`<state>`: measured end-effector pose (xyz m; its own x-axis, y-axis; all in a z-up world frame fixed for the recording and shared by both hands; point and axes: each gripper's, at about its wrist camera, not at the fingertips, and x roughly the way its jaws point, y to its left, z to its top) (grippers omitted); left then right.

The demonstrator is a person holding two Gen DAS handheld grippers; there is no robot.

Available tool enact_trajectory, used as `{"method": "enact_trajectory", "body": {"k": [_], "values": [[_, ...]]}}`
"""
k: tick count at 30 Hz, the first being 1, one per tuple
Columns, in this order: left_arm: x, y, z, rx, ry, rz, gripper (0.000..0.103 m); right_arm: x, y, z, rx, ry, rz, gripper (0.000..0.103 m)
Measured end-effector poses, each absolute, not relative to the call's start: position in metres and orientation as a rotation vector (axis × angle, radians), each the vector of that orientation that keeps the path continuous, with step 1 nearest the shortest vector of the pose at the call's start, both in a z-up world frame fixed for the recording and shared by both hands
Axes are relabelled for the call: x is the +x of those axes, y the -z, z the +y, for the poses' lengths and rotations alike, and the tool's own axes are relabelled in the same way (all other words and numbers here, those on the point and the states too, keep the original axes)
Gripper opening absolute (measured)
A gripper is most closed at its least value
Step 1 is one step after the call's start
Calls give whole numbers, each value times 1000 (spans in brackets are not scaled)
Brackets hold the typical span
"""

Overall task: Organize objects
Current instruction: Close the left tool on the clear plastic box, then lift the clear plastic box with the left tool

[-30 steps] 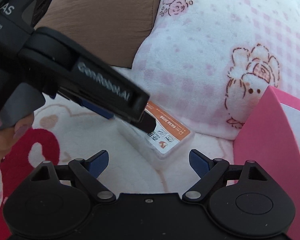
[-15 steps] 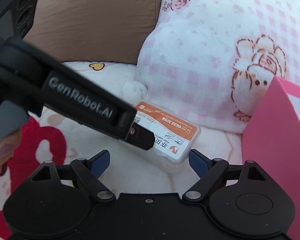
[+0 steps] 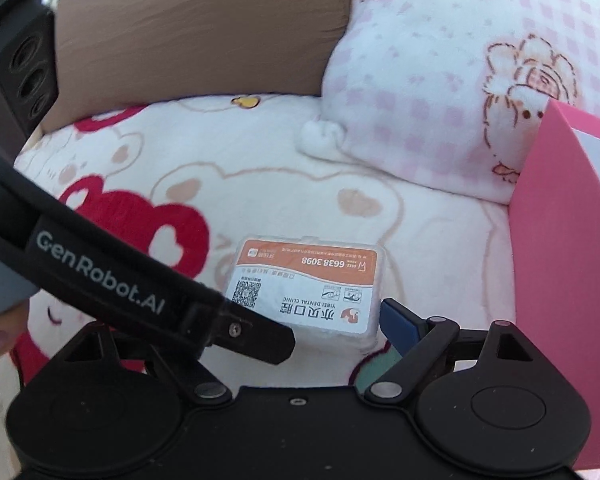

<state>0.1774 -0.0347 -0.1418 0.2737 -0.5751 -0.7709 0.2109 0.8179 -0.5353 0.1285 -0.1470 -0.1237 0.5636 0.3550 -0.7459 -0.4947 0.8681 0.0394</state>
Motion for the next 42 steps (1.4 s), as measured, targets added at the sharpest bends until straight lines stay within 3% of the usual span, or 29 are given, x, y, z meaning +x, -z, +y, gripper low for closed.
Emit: {"method": "enact_trajectory", "body": {"k": [9,18,42], "values": [[190,132,-27,-265,447,1057,57,134,133,-148,-158,-521,831,97],[204,152,-19,-482,474,1073,55,139,145,-141,-170,-490,824,99],[143,129,-40,-433,431,1139,55,93,125,-154,-146,-467,807,96]]}}
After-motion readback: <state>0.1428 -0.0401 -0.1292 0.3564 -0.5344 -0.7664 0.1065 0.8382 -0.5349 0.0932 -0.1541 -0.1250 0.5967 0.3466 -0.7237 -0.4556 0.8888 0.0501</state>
